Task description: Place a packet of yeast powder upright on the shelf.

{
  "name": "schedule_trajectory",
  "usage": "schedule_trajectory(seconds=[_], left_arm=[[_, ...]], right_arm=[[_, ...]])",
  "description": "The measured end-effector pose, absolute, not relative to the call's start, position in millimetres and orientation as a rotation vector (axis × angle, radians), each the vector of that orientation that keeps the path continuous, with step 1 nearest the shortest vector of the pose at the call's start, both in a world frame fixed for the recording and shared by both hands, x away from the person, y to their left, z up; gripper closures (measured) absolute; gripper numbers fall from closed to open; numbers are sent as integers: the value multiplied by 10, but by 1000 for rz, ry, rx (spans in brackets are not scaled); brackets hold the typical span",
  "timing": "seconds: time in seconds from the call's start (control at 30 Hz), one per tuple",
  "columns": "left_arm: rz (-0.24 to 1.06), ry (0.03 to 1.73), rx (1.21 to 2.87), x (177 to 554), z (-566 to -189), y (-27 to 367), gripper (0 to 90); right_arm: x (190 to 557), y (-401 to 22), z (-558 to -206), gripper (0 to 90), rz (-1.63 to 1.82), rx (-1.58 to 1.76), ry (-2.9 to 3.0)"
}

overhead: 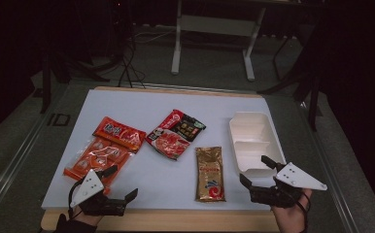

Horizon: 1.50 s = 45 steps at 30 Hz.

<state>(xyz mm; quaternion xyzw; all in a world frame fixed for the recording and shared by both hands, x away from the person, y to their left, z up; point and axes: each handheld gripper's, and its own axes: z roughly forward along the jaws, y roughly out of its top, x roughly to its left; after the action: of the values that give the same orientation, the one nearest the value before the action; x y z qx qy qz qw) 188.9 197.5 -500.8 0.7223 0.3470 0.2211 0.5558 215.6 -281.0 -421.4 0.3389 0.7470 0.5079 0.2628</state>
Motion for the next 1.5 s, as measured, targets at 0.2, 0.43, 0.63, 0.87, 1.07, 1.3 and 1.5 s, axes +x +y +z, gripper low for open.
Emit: schedule_trajectory(seconds=[0.2,0.43,0.63,0.87,1.07,1.3,1.5], left_arm=[[516,825,1705,1894,-5014,1963,9],[507,825,1702,1891,-5014,1959,9],[501,830,1702,1893,-5018,1956,9],[497,830,1700,1893,-5019,1956,9],[503,830,1717,1894,-5025,1945,9],[489,834,1708,1901,-5025,1955,9],[483,836,1703,1905,-5025,1961,9]], right_arm=[[2242,-2827,-4156,96,1409,903,1973],[2357,-2801,-4123,183,1334,904,2018],[2443,-2727,-4099,193,1356,848,2044],[2605,-2624,-4026,130,1342,889,2054],[2795,-2521,-4030,92,1324,936,2120],[3006,-2445,-4077,148,1295,983,2191],[3171,-2344,-4142,197,1241,1032,2201]])
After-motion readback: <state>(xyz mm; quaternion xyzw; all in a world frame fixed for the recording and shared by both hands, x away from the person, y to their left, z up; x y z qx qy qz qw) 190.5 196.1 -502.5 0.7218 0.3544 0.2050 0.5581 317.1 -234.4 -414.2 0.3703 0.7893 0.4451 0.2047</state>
